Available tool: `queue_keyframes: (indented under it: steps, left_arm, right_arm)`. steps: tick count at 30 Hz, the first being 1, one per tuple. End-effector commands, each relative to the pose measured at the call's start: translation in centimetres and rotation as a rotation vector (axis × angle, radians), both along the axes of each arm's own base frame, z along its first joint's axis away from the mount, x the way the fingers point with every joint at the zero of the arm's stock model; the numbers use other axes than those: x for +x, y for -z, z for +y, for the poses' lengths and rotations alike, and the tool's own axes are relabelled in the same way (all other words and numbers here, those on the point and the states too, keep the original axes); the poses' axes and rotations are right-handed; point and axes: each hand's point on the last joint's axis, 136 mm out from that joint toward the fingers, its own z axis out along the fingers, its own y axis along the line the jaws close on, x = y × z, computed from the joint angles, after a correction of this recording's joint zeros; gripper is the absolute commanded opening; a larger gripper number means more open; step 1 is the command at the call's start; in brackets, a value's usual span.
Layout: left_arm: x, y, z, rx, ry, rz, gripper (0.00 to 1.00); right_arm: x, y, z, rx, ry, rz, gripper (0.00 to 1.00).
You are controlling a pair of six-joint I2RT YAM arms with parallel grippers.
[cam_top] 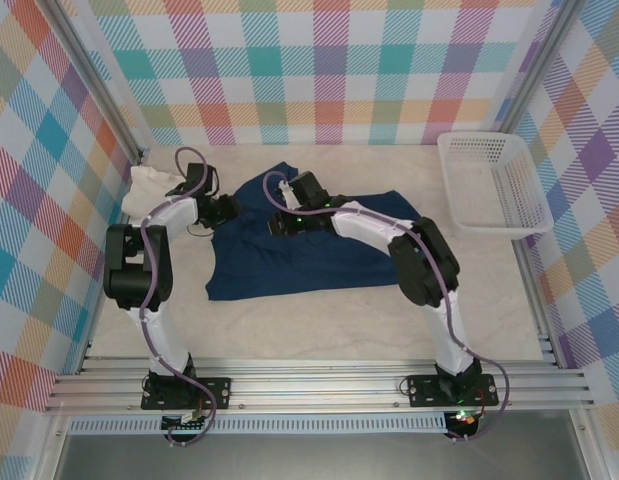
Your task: Fold the inside-out t-shirt
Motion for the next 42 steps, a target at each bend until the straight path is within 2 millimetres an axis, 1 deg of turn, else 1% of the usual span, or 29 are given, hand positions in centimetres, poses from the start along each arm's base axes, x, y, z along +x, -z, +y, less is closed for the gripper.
queue_keyframes:
  steps: [1,4,6,7,9,15,19,24,27,32,36,40,42]
  left_arm:
    - [0.8,0.1,-1.2,-0.040,0.042,0.008,0.44]
    - [0.9,0.5,-1.4,-0.049,0.048,0.018,0.44]
    - [1.0,0.6,-1.5,-0.056,0.053,0.018,0.44]
    - [1.0,0.6,-1.6,-0.060,0.056,0.018,0.44]
    - [1.0,0.7,-1.7,-0.065,0.059,0.021,0.45]
    - [1.0,1.3,-2.1,-0.083,0.072,0.033,0.45]
    - [1.1,1.2,-2.5,-0.100,0.082,0.030,0.44]
    - [0.9,1.0,-3.1,-0.122,0.101,0.031,0.43]
    - [0.8,1.0,-3.2,-0.123,0.103,0.032,0.42]
    - [0.8,1.6,-3.5,-0.122,0.112,0.043,0.38]
    - [1.1,2.0,-3.4,-0.116,0.115,0.057,0.31]
    - [1.5,1.6,-3.6,-0.121,0.123,0.049,0.20]
    - [1.7,1.5,-3.6,-0.122,0.127,0.044,0.16]
  right_arm:
    - [0.7,1.6,0.7,-0.018,0.041,0.063,0.43]
    - [1.4,3.1,1.0,-0.051,0.058,0.086,0.42]
    - [1.8,3.4,1.4,-0.057,0.057,0.088,0.42]
    - [1.8,3.9,1.4,-0.067,0.058,0.096,0.42]
    - [2.0,4.0,1.7,-0.075,0.054,0.096,0.41]
    - [1.6,4.9,2.0,-0.094,0.052,0.116,0.39]
    - [1.1,5.3,2.3,-0.112,0.041,0.121,0.40]
    - [0.9,5.9,2.3,-0.162,0.040,0.127,0.38]
    - [0.9,6.4,2.4,-0.192,0.040,0.133,0.34]
    - [1.2,6.4,2.4,-0.197,0.051,0.125,0.20]
    - [1.4,5.8,2.5,-0.189,0.055,0.113,0.12]
    - [1.9,4.6,2.5,-0.167,0.062,0.086,0.03]
    - [2.2,3.9,2.5,-0.154,0.066,0.079,0.00]
